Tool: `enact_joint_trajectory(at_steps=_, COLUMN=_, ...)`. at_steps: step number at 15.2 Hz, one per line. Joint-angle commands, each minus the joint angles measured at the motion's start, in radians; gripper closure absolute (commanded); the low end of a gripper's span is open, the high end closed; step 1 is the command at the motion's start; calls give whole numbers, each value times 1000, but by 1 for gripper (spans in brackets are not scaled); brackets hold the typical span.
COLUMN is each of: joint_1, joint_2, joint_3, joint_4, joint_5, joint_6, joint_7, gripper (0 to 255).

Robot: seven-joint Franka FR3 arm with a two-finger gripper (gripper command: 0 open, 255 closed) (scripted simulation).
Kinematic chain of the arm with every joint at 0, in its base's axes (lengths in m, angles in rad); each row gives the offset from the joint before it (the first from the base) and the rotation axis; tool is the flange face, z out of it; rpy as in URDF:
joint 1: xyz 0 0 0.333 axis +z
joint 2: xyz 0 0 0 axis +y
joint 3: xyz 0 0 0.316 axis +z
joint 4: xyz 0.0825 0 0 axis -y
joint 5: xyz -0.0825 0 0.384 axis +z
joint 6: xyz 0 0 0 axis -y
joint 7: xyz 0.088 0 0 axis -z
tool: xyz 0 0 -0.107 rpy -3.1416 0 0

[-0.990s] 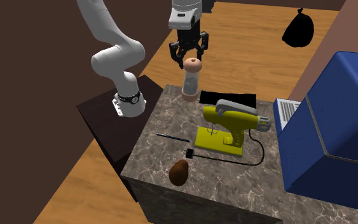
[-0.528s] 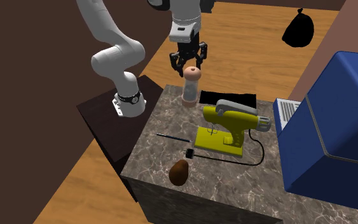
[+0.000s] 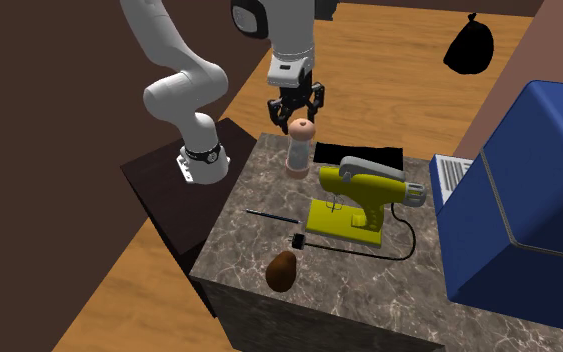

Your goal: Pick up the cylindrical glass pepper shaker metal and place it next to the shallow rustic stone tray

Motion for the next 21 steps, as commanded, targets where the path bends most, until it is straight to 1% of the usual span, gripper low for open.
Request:
enact_joint_trajectory(at_steps=1, joint_1=2, joint_2=3, joint_3=5, joint_4=-25, joint_5=6, joint_6=29, joint_7=-4, gripper=255)
enact_joint_trajectory(at_steps=13, joint_1=14, joint_2=60, joint_3=36, joint_4=-148, joint_5=42, joint_6=207, joint_7=-26, gripper=255)
enact_joint_trajectory(at_steps=20, joint_1=14, joint_2=60, joint_3=36, joint_4=-148, joint_5=42, joint_6=207, joint_7=-26, gripper=255)
enact_joint_trajectory(at_steps=21, joint_1=14, joint_2=60, joint_3=36, joint_4=-148, joint_5=42, joint_6=207, joint_7=-26, gripper=0)
